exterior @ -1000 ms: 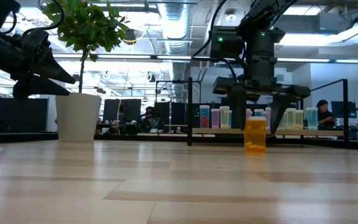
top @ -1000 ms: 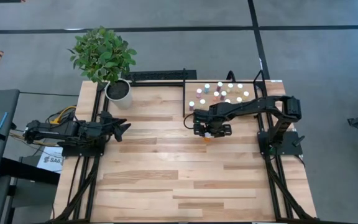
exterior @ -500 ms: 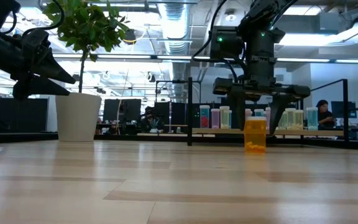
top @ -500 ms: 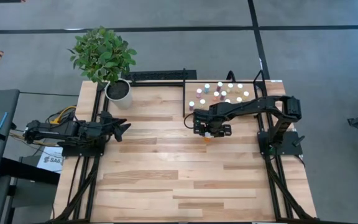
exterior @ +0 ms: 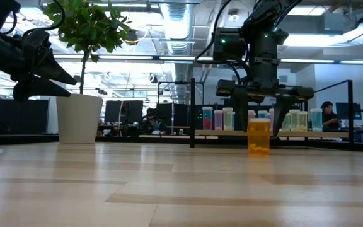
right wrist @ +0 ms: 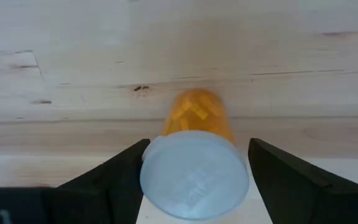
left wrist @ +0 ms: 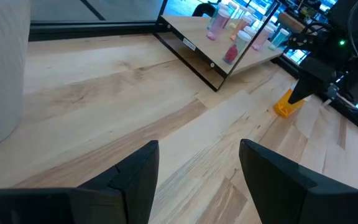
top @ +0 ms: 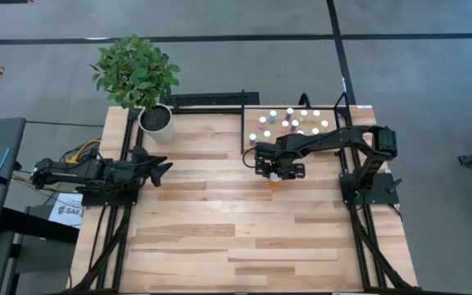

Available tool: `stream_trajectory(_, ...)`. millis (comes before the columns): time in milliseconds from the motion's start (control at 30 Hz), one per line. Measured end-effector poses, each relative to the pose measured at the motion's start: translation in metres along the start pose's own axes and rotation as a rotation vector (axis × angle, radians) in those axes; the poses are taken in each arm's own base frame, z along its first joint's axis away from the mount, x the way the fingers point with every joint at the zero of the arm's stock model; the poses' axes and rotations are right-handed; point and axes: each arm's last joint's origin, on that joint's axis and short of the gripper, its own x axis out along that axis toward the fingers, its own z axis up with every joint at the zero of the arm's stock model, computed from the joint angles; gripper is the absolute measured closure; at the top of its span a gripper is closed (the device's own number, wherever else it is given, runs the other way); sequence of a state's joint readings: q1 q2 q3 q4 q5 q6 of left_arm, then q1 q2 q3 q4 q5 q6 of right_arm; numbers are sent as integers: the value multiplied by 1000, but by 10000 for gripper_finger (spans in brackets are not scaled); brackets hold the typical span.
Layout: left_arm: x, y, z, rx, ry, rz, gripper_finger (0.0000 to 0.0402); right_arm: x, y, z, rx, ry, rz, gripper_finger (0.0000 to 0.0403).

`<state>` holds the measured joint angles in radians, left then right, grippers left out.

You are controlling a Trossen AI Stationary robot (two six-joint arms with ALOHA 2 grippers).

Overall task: Pick and place medicine bottles onto shelf by color
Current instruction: Put the orange pill bottle on the shelf

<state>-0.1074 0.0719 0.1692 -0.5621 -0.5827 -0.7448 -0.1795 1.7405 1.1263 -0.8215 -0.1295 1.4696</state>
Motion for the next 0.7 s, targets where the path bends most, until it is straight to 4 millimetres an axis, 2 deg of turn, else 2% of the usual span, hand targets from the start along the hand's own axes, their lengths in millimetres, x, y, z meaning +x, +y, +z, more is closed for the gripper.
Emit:
stream_trajectory(433,0,0,0,0,0,0,191,0,0,0,23,0,5,118)
stream_trajectory(700,0,0,0,0,0,0,191,0,0,0,23,0,4,181)
